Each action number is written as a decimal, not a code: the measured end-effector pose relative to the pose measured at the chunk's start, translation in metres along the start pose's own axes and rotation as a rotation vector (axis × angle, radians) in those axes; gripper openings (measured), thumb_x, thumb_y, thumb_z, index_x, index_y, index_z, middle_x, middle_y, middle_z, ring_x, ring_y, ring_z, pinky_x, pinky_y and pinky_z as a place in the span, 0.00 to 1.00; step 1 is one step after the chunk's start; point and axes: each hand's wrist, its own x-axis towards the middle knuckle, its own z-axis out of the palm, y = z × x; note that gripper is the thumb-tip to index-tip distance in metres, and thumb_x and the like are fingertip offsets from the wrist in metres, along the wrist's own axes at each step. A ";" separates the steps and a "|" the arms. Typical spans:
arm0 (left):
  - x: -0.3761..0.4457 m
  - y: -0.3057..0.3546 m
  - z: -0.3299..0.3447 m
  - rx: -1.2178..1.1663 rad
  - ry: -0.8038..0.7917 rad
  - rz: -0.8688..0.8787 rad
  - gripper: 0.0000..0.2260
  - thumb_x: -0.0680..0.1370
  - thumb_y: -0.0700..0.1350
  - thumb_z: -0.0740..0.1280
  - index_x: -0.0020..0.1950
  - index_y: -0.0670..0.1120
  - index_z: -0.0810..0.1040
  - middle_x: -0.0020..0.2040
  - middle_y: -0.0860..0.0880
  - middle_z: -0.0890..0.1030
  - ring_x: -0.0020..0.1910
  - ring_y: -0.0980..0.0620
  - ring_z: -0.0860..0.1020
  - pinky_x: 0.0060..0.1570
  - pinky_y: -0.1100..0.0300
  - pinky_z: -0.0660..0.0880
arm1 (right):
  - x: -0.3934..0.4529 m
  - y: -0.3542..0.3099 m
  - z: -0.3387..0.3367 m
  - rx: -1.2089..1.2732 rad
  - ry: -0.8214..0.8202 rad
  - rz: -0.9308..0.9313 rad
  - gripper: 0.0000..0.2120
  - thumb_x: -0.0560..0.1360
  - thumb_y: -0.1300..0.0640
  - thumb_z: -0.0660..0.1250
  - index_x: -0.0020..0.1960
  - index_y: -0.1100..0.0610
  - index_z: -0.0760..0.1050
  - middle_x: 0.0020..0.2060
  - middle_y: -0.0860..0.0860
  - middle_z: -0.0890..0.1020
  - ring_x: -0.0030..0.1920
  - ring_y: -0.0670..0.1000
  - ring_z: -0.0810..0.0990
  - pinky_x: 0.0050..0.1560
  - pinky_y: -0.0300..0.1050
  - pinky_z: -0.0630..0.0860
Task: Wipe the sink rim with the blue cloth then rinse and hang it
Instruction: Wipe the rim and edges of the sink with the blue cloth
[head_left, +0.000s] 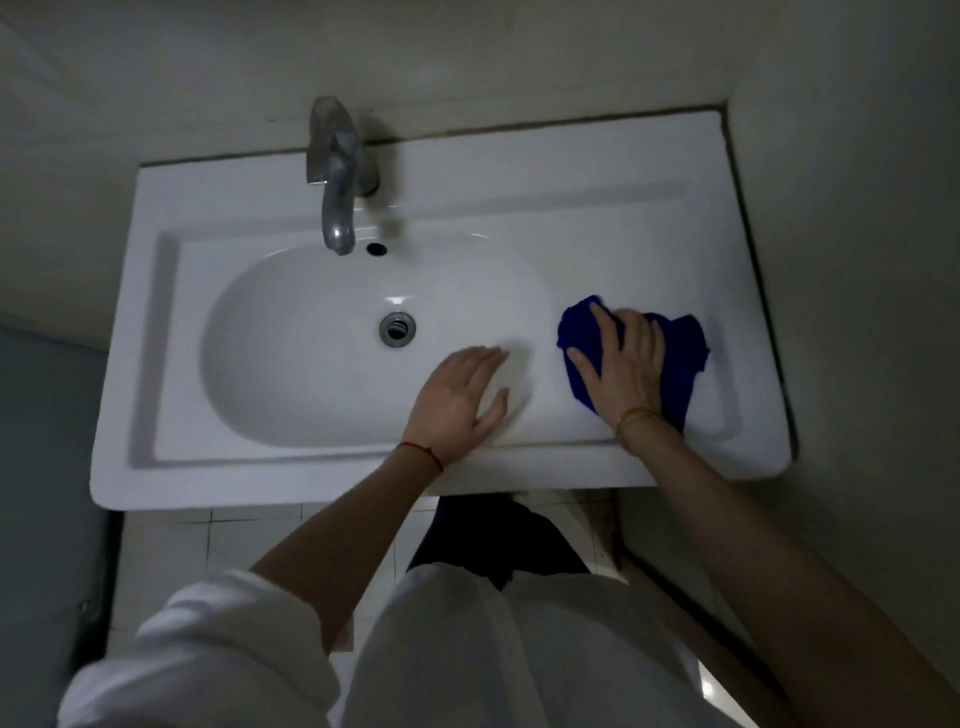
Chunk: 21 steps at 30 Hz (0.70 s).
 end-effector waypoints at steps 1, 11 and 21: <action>0.015 -0.010 -0.001 0.016 0.005 -0.019 0.18 0.78 0.42 0.68 0.66 0.36 0.76 0.62 0.39 0.80 0.62 0.40 0.78 0.65 0.47 0.73 | 0.003 0.000 0.004 -0.017 -0.025 -0.055 0.28 0.81 0.42 0.54 0.76 0.54 0.59 0.69 0.58 0.68 0.69 0.59 0.65 0.75 0.58 0.51; 0.154 -0.102 -0.001 0.139 -0.065 -0.046 0.24 0.82 0.47 0.60 0.77 0.40 0.63 0.75 0.41 0.67 0.76 0.42 0.63 0.77 0.49 0.55 | 0.120 -0.008 0.016 -0.051 0.028 0.030 0.27 0.81 0.41 0.49 0.76 0.52 0.58 0.74 0.54 0.64 0.74 0.57 0.58 0.76 0.56 0.47; 0.200 -0.134 0.012 0.107 0.005 0.035 0.24 0.83 0.47 0.61 0.77 0.41 0.64 0.77 0.42 0.64 0.77 0.43 0.61 0.75 0.45 0.60 | 0.122 0.008 0.022 -0.037 0.007 -0.258 0.26 0.81 0.41 0.53 0.75 0.53 0.63 0.73 0.52 0.67 0.73 0.57 0.64 0.76 0.56 0.52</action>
